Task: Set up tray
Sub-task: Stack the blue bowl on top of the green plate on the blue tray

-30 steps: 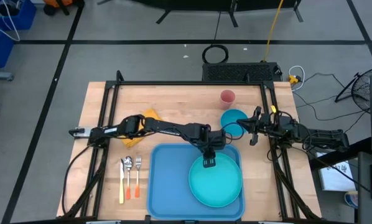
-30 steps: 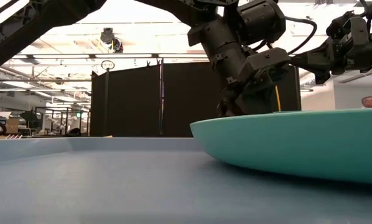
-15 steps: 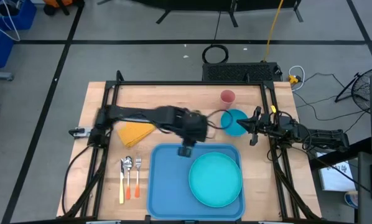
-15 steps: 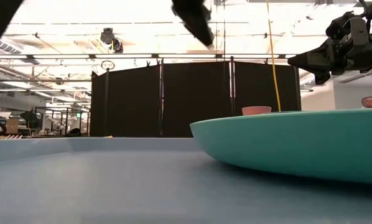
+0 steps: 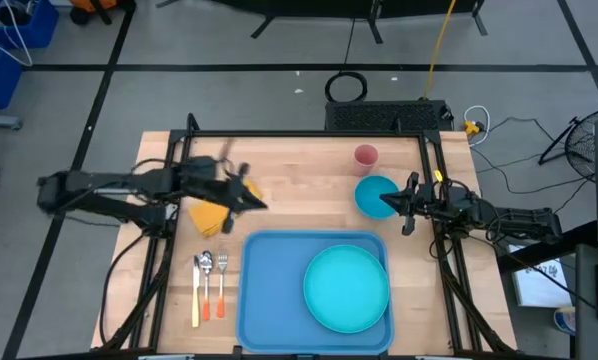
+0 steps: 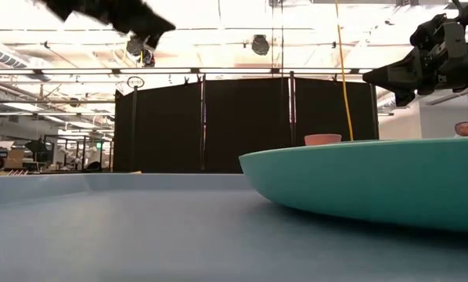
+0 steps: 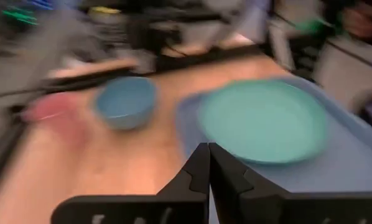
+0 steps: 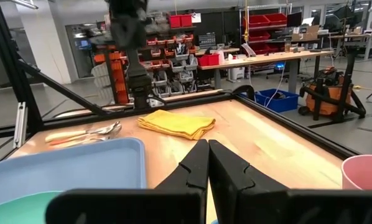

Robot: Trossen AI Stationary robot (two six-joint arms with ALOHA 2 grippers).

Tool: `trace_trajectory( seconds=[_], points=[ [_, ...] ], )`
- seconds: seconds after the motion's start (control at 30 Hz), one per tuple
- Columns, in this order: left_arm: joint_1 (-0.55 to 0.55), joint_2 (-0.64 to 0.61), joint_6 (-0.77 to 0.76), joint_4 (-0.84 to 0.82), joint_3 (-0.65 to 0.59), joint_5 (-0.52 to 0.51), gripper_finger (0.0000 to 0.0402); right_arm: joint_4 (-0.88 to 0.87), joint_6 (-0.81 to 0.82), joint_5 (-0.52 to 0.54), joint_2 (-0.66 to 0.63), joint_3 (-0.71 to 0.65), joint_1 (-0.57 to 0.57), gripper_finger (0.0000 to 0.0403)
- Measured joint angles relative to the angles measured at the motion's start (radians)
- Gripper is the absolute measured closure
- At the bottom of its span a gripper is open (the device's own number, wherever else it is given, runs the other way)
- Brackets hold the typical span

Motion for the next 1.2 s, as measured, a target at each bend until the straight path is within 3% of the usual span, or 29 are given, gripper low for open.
trace_trajectory(
  seconds=[0.13, 0.3, 0.47, 0.67, 0.8, 1.0, 1.2],
  points=[
    [0.080, -0.169, -0.122, 0.158, -0.215, -0.013, 0.0400, 0.000, -0.005, 0.001, 0.000, 0.000, 0.000, 0.0403],
    [0.073, -0.290, -0.199, 0.247, -0.376, -0.099, 0.0400, 0.013, -0.033, 0.003, 0.000, 0.000, -0.001, 0.0403],
    [0.012, -0.334, -0.138, 0.353, -0.477, -0.138, 0.0401, 0.010, -0.081, -0.022, 0.000, 0.000, -0.001, 0.0403],
    [0.015, -0.329, -0.064, 0.422, -0.545, -0.177, 0.0400, 0.029, -0.072, -0.019, 0.000, 0.000, -0.001, 0.0403],
    [0.021, -0.330, -0.019, 0.434, -0.554, -0.181, 0.0395, 0.076, -0.017, 0.069, 0.006, 0.020, -0.005, 0.0403],
    [0.021, -0.330, -0.018, 0.436, -0.554, -0.181, 0.0392, -0.010, 0.018, 0.165, 0.146, 0.195, -0.005, 0.0403],
    [0.021, -0.330, -0.018, 0.439, -0.554, -0.181, 0.0399, -0.373, 0.122, 0.323, 0.458, 0.537, -0.014, 0.0403]
  ],
)
